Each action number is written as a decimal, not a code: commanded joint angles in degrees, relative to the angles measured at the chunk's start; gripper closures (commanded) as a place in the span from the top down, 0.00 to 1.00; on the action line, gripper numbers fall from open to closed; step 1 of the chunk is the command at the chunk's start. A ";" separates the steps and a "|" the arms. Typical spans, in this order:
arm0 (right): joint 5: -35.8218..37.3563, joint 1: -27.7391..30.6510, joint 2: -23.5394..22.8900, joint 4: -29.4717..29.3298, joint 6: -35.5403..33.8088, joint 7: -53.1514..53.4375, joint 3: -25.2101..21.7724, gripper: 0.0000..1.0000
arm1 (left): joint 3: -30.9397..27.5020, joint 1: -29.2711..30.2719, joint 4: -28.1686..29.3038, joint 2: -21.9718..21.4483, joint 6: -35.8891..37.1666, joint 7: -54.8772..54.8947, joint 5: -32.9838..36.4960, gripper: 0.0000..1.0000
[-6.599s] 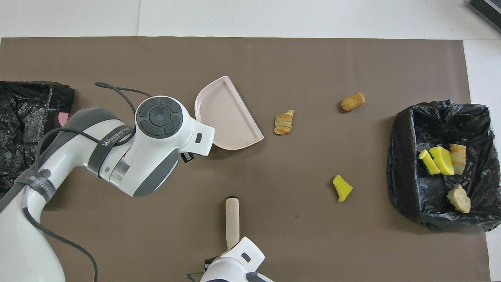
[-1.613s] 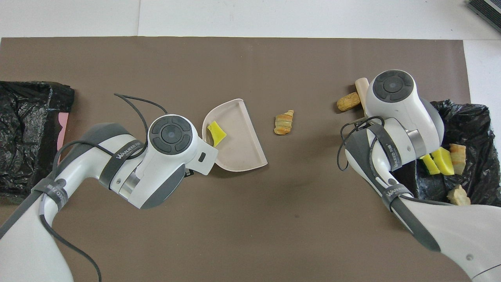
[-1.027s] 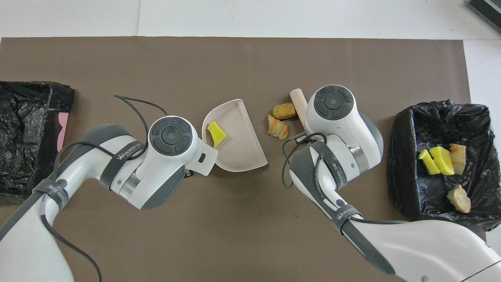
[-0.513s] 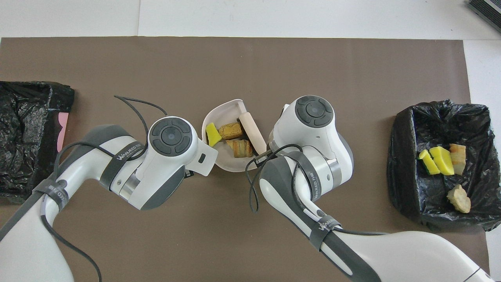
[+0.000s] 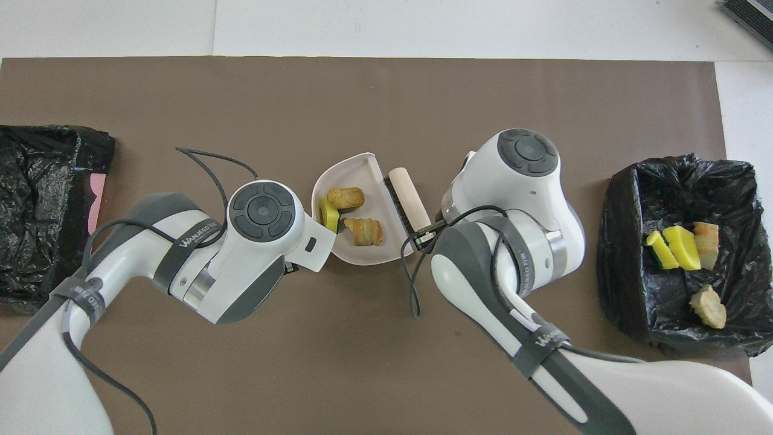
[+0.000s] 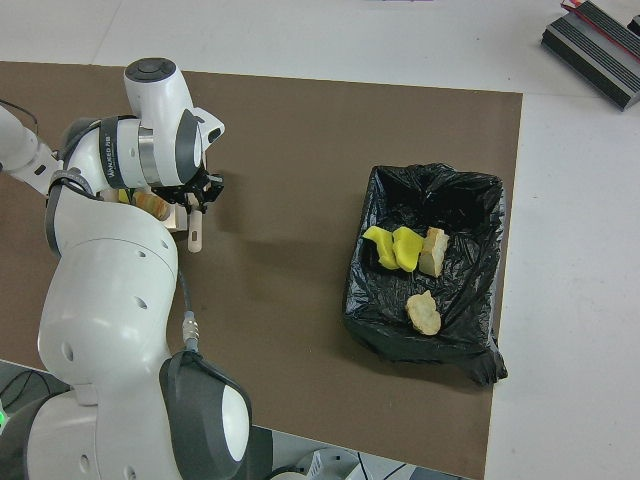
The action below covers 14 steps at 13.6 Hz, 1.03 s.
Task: Sweep and dump trash in bin
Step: 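Carry the loaded dustpan with the left gripper to the nearest black bag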
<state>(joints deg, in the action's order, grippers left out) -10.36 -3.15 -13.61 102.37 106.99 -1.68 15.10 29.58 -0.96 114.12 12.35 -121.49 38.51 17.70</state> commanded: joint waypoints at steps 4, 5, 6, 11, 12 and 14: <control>4.11 -0.89 7.27 5.54 -3.99 6.83 0.63 0.00 | -7.58 0.00 0.84 -6.18 -0.06 17.52 -6.87 0.00; 4.21 -2.63 8.42 7.22 -2.85 9.21 0.63 0.00 | -10.91 -0.18 0.84 -8.80 0.11 22.26 -8.80 0.00; 4.21 -4.48 9.82 9.23 -1.62 12.72 0.63 0.00 | -14.08 -0.18 0.84 -11.53 1.07 27.70 -10.91 0.00; 4.21 -16.78 11.77 15.23 4.44 30.56 0.63 0.00 | -28.33 -0.36 -2.39 -15.25 5.72 40.05 -15.75 0.00; 4.21 -18.80 11.51 15.58 5.59 33.29 0.63 0.00 | -31.31 -0.36 -4.06 -15.25 7.74 42.50 -16.55 0.00; 4.21 -23.38 10.28 16.28 11.46 39.35 0.63 0.00 | -38.85 -0.27 -5.91 -15.07 8.46 49.95 -19.88 0.00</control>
<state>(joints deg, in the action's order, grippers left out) -7.04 -24.37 -3.80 116.87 114.41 33.12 15.81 -3.91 -0.84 110.67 -2.99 -114.92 82.89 1.26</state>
